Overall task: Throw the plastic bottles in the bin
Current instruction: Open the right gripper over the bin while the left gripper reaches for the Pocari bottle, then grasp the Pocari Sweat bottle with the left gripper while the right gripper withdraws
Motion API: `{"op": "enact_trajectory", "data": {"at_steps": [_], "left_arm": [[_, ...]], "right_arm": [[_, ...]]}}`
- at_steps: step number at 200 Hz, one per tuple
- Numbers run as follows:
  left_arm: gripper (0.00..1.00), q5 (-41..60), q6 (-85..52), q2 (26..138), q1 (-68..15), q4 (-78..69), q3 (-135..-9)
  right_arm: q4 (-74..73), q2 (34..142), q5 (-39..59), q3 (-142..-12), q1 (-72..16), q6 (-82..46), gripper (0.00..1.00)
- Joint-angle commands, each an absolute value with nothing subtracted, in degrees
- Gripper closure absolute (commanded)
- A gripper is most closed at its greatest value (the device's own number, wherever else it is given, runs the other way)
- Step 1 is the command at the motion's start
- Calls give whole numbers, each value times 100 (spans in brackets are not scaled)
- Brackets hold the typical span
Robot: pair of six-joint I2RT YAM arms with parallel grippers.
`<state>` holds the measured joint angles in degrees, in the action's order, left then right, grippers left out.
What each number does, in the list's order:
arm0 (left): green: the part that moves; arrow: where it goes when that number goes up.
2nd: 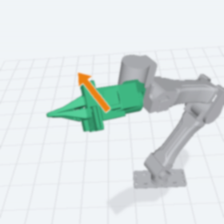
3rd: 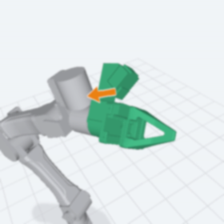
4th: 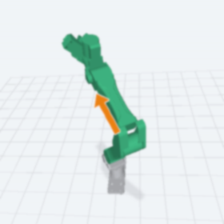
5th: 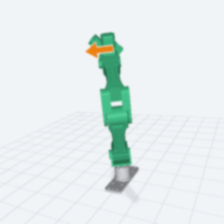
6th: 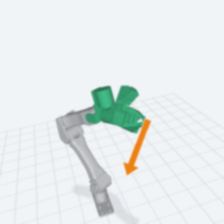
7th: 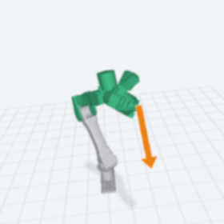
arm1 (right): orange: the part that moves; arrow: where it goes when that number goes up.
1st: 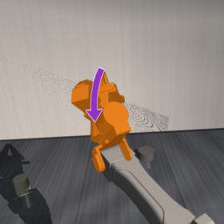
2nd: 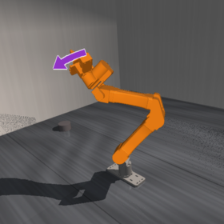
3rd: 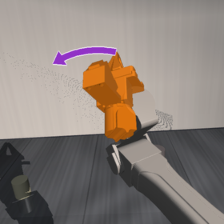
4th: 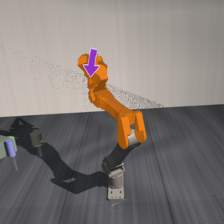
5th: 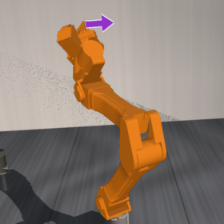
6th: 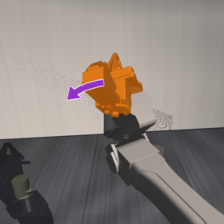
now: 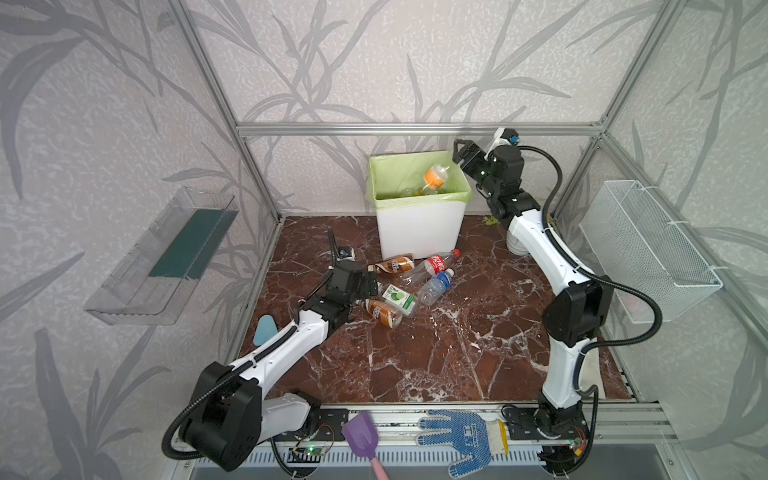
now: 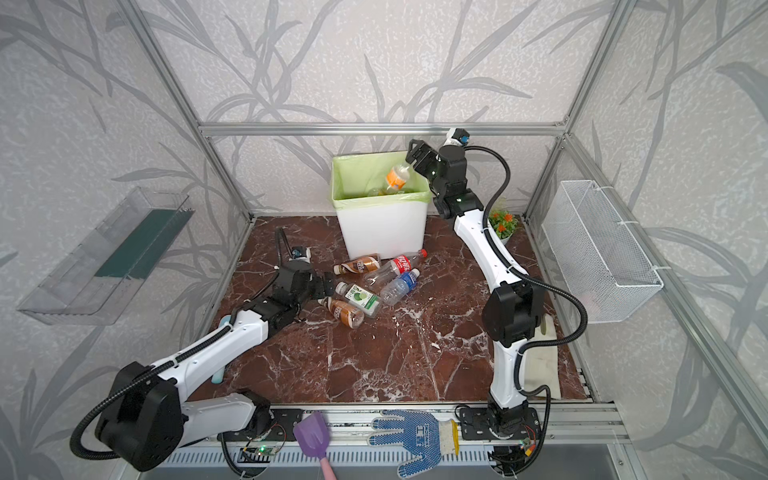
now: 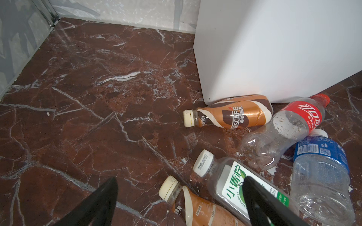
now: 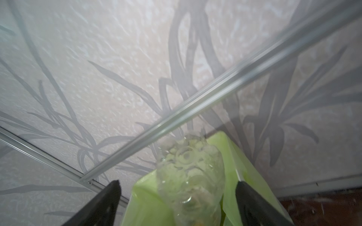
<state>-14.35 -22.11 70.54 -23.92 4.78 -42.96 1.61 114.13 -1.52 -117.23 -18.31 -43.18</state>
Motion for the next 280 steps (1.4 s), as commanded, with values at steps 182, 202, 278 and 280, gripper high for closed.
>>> {"op": "enact_trajectory", "data": {"at_steps": [182,202,278,280], "left_arm": [[2,-565,54,9793,-4369,2311,-7704],[4,-650,13,10531,-4386,3170,-8615],[19,-666,-111,11985,-4393,4193,-10381],[20,-606,-102,11996,-4388,4212,-10407]], "right_arm": [[-501,6694,641,-4373,395,-4359,1],[-339,6444,886,-3843,689,-4206,1],[-338,6422,1579,-3176,965,-3898,1],[-352,6442,1588,-3167,966,-3901,1]]}}
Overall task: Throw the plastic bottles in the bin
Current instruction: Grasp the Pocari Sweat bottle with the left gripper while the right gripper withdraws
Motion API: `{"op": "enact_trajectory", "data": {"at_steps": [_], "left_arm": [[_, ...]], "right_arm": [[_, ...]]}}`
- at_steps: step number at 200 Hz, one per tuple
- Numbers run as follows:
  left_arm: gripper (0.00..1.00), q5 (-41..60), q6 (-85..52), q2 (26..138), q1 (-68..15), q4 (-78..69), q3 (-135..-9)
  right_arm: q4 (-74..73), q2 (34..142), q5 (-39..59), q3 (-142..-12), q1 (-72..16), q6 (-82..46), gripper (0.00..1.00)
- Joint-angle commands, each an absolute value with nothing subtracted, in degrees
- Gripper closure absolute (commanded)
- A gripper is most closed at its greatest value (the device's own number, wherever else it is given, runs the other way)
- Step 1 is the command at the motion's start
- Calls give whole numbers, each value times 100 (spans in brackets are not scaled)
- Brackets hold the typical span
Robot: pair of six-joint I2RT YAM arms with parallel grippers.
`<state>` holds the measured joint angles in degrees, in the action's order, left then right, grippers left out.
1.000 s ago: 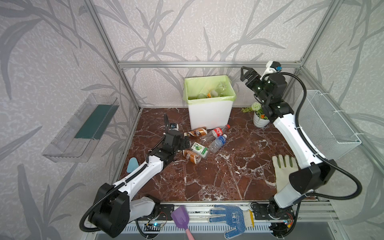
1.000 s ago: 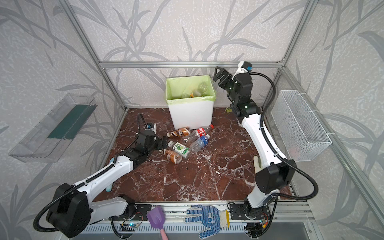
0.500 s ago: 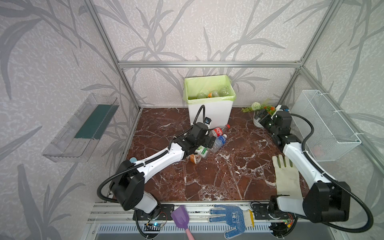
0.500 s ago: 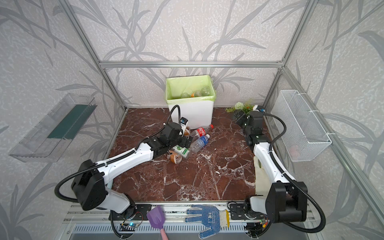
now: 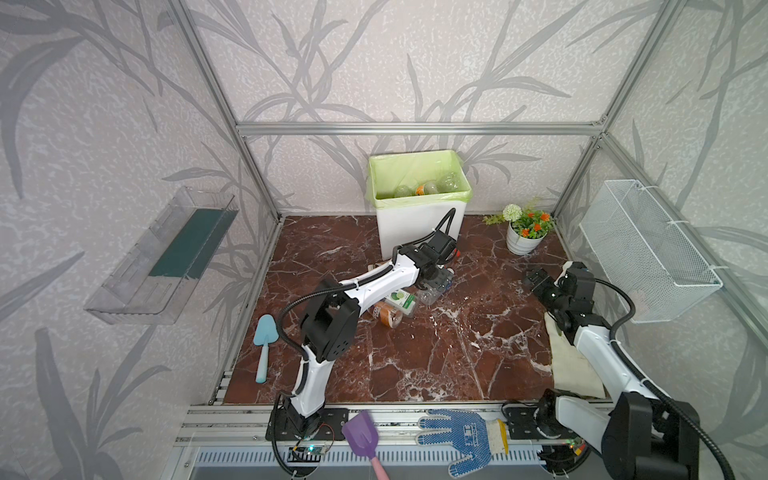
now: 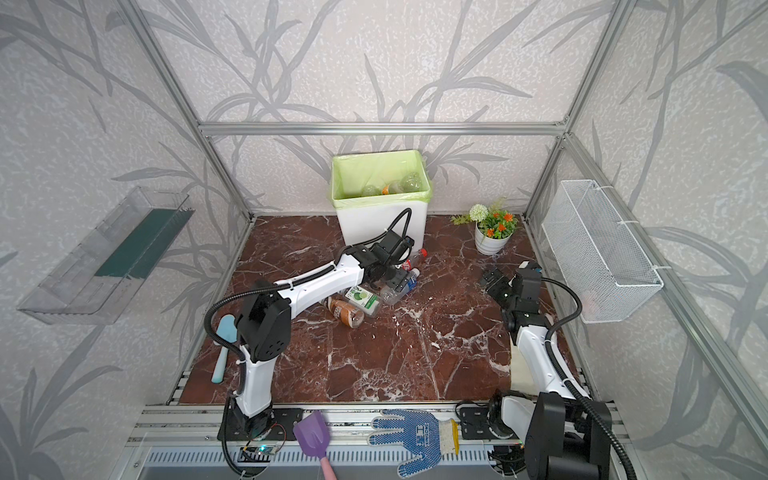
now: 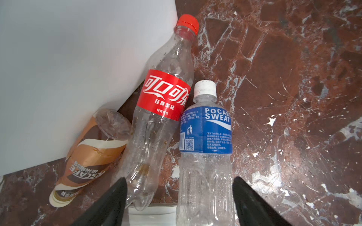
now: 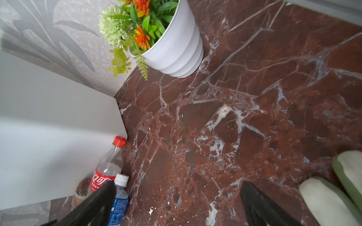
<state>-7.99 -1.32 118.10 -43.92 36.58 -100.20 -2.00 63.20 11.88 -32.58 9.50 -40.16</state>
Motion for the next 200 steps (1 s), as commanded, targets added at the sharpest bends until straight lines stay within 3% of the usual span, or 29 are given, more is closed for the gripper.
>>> {"op": "enact_trajectory", "data": {"at_steps": [1,34,125,169,200], "left_arm": [[20,-584,-95,12010,-4391,4220,-10415],[21,-38,-44,12203,-4437,4405,-10586],[19,228,-265,13219,-4469,5308,-11648],[37,599,-318,13327,-4482,5342,-11752],[28,888,-523,13080,-4509,5026,-11421]], "right_arm": [[-361,6455,1589,-3161,962,-3906,1],[-637,6748,1813,-3041,966,-4058,1],[-714,6978,1909,-3052,966,-4090,1],[-662,6996,1911,-3050,973,-4027,1],[-643,7022,1960,-3066,973,-4010,1]]}}
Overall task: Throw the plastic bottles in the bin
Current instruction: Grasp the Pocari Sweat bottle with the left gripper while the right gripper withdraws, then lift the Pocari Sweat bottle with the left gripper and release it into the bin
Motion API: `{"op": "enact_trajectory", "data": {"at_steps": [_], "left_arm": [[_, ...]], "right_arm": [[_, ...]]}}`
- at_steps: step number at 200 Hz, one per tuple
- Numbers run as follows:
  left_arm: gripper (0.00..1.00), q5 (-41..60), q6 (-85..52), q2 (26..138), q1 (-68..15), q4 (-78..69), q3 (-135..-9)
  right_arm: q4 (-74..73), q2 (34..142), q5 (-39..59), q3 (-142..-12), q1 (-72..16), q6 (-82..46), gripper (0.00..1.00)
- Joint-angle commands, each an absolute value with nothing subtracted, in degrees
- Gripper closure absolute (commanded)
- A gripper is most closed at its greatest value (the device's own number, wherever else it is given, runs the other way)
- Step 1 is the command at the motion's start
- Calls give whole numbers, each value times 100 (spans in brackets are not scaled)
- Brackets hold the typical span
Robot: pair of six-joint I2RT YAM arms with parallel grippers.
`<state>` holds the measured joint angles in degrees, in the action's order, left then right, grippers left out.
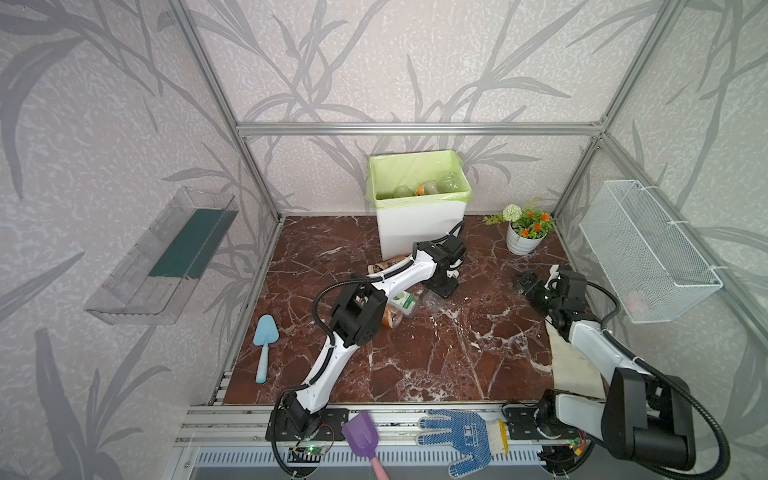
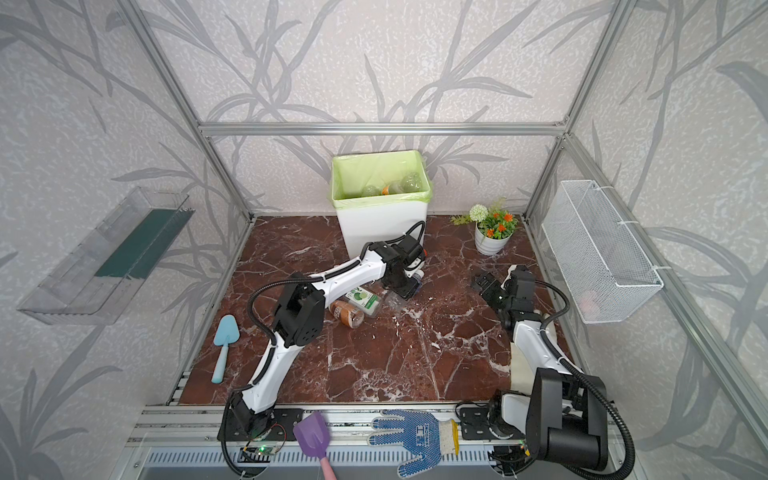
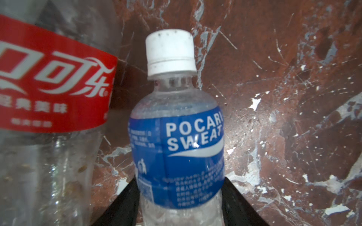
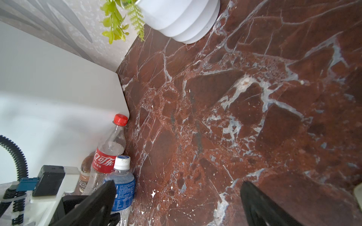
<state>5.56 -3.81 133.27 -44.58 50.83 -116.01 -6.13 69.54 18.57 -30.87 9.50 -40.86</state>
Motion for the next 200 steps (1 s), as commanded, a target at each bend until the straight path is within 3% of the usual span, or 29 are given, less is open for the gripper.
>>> {"op": "enact_trajectory", "data": {"at_steps": [1,47,76,145,200], "left_arm": [[27,883,-525,13079,-4509,5018,-11415],[7,625,-526,13124,-4510,5066,-11621],[6,625,-427,13409,-4552,5328,-12048],[17,564,-338,14132,-4607,6173,-12989],[39,648,-340,14117,-4633,6255,-13210]], "right_arm": [[-642,7022,1960,-3067,974,-4013,1],[-633,7073,1986,-3076,974,-4003,1],[-615,7091,1997,-3075,971,-3998,1],[-562,7163,2021,-3103,979,-3929,1],[-547,7233,2066,-3106,979,-3933,1]]}}
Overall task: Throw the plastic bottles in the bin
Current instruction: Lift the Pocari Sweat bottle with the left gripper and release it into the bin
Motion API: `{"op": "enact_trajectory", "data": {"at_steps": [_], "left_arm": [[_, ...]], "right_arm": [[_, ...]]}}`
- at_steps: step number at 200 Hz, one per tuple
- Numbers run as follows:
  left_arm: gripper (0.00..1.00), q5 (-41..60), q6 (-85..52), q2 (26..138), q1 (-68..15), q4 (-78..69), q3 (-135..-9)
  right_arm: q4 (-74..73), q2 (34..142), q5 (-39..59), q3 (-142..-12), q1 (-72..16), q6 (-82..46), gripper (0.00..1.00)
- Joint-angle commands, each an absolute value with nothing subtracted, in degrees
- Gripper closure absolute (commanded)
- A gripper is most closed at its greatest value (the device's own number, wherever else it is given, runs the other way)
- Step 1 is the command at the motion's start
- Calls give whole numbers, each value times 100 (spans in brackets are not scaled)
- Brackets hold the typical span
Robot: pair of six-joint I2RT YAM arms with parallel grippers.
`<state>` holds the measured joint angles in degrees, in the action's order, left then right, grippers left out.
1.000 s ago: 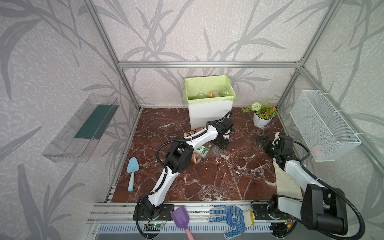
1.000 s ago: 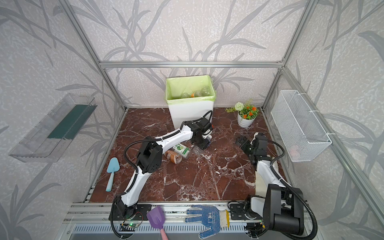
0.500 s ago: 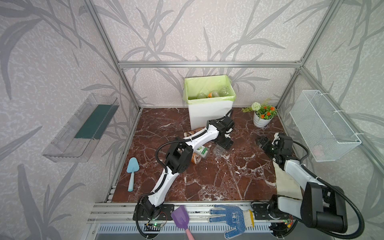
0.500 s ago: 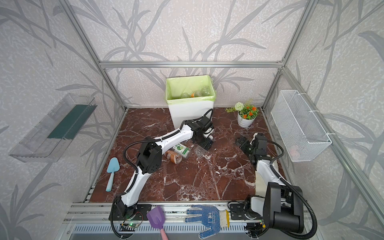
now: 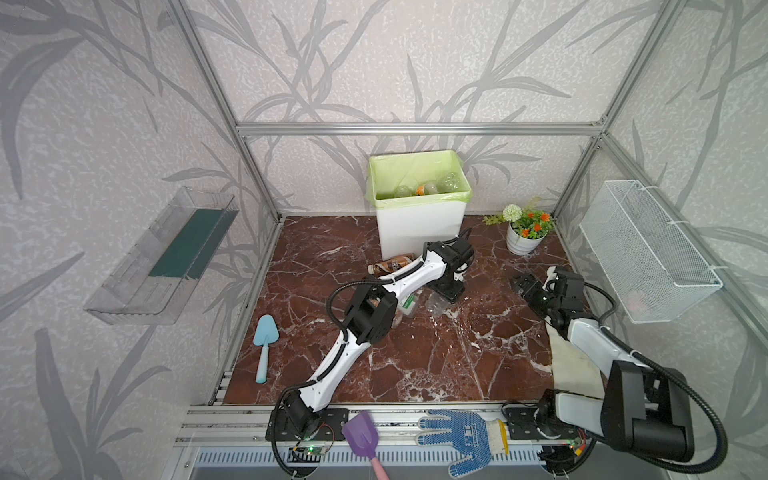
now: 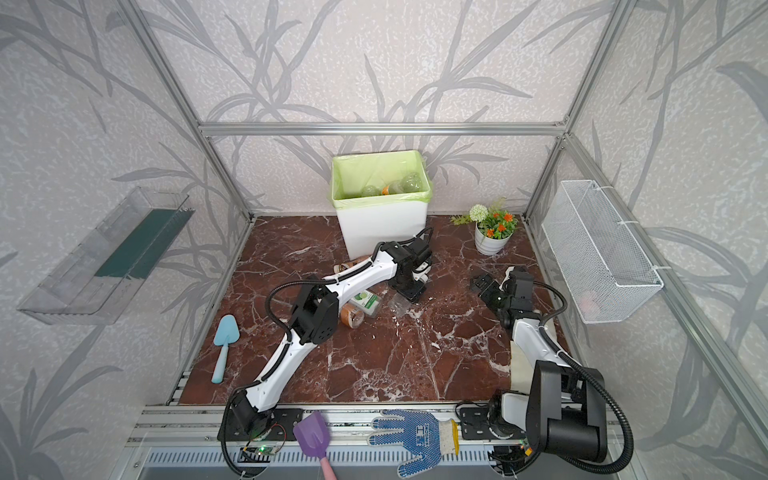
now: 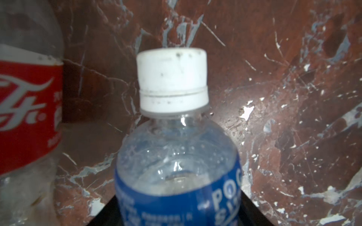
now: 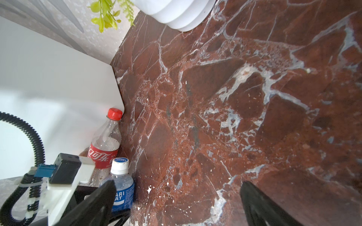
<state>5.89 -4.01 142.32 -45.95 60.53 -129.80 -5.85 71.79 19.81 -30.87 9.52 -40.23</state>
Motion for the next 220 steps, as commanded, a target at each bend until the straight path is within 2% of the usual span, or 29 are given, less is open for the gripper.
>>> {"op": "enact_trajectory", "data": {"at_steps": [1,23,63,88,110,135,157,182,201,220], "left_arm": [[39,658,-346,14112,-4633,6252,-13214],[45,921,-399,13775,-4649,6011,-13166],[46,1042,-225,12389,-4685,5006,-12737],[47,388,287,11290,-4692,4415,-12608],[53,-451,995,10125,-4645,3174,-12041],[46,-682,1596,9260,-4332,1845,-11518],[46,-101,1050,9373,-3539,1774,-11664],[45,272,495,10124,-2941,1859,-11767],[39,306,339,10996,-2784,2329,-12279],[26,144,251,11596,-2691,2787,-12968]], "right_arm": [[-550,7233,2066,-3109,982,-3935,1],[-554,7235,2074,-3128,977,-3932,1],[-554,7284,2108,-3189,976,-3945,1],[-553,7282,2129,-3241,984,-3945,1],[-575,7273,2140,-3260,983,-3961,1],[-624,7268,2173,-3251,980,-4007,0],[-649,7225,2243,-3243,982,-4073,0],[-618,7109,2295,-3260,979,-4069,1],[-507,6985,2263,-3296,984,-4007,2],[-395,6868,2260,-3335,984,-3942,2]]}}
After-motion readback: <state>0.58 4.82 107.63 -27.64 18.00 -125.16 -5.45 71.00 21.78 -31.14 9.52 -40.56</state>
